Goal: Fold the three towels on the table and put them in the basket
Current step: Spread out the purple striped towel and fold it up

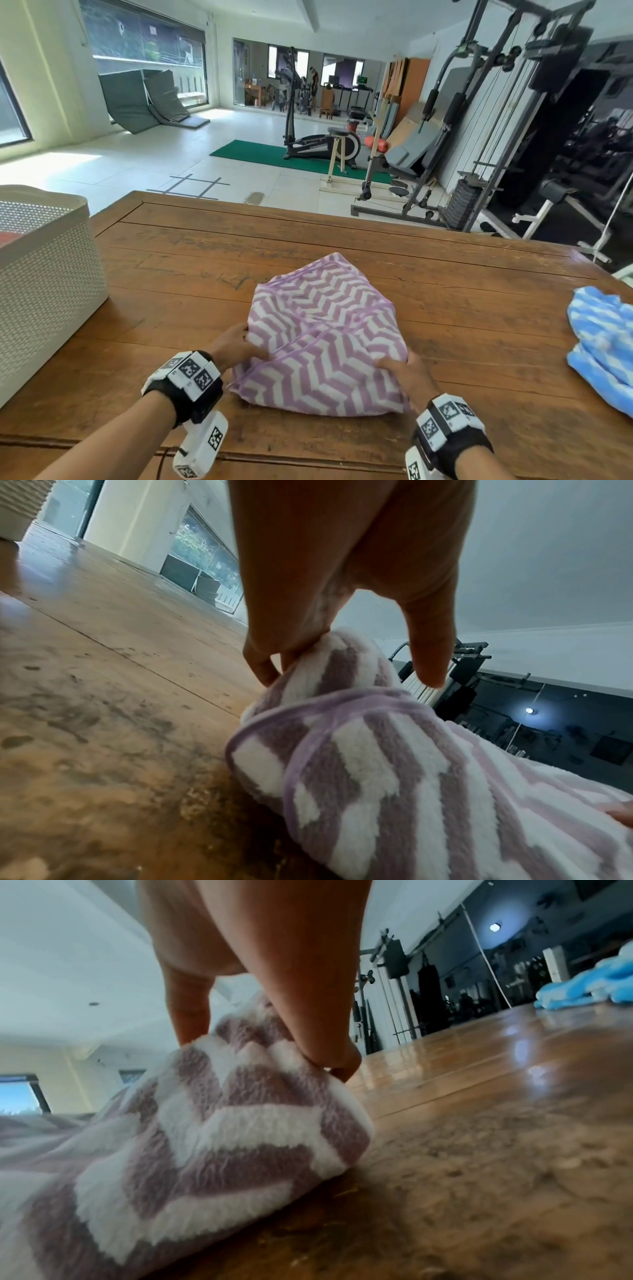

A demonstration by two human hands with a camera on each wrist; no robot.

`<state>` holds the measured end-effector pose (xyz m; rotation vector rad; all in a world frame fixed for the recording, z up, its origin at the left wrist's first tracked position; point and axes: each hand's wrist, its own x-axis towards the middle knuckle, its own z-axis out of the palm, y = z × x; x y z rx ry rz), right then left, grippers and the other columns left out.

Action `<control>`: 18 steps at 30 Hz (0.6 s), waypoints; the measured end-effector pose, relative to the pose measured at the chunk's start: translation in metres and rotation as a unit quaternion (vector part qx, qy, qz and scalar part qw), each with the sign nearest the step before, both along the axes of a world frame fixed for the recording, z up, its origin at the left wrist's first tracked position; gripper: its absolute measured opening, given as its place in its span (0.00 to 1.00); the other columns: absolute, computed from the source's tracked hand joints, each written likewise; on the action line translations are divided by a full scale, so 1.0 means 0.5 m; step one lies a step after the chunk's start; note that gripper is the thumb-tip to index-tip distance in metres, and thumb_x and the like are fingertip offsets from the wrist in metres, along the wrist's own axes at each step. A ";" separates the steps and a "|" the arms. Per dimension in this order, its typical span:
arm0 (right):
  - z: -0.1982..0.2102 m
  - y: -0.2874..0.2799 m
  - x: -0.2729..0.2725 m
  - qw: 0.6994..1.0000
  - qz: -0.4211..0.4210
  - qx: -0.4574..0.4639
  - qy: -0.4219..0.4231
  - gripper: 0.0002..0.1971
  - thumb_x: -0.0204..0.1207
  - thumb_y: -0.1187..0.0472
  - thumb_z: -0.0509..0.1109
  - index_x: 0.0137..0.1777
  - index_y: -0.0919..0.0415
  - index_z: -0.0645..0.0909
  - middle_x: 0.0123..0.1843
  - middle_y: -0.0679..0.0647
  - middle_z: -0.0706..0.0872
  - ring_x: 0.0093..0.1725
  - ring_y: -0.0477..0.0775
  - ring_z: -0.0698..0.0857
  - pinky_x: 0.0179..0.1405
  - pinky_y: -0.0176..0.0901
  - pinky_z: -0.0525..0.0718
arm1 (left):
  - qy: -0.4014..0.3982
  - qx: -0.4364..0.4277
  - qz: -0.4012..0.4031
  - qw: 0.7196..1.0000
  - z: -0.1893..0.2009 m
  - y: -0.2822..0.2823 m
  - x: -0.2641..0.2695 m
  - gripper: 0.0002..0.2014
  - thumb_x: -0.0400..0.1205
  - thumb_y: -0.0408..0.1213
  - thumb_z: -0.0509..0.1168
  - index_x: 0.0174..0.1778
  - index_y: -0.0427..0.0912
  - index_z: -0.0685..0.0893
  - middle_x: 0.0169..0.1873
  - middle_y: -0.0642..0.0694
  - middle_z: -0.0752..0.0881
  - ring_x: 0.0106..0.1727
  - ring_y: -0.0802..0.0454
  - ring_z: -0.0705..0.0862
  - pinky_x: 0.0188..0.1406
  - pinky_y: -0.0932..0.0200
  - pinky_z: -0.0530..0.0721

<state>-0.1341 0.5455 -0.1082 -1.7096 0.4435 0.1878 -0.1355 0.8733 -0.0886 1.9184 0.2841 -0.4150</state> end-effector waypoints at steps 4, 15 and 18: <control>0.003 0.003 -0.004 0.998 0.010 -0.051 -0.029 0.17 0.68 0.65 0.79 0.57 0.58 0.82 0.49 0.55 0.89 0.47 0.58 0.89 0.47 0.54 0.89 | -0.028 0.051 0.019 0.998 0.004 -0.036 -0.007 0.42 0.61 0.32 0.83 0.72 0.38 0.73 0.63 0.44 0.82 0.65 0.44 0.79 0.62 0.54 0.77; -0.029 -0.018 -0.047 0.999 -0.049 0.019 0.008 0.26 0.57 0.47 0.81 0.52 0.62 0.85 0.46 0.62 0.91 0.46 0.68 0.90 0.44 0.68 0.89 | 0.005 -0.015 0.071 0.997 -0.007 -0.024 -0.051 0.14 0.76 0.42 0.73 0.54 0.42 0.83 0.50 0.43 0.87 0.52 0.44 0.85 0.48 0.53 0.84; -0.020 -0.023 -0.058 0.997 -0.068 0.006 -0.017 0.14 0.66 0.57 0.77 0.50 0.62 0.85 0.45 0.61 0.91 0.46 0.66 0.90 0.48 0.67 0.88 | -0.018 0.025 0.109 0.994 0.004 -0.036 -0.063 0.06 0.79 0.39 0.69 0.47 0.40 0.82 0.47 0.41 0.85 0.47 0.44 0.84 0.41 0.56 0.81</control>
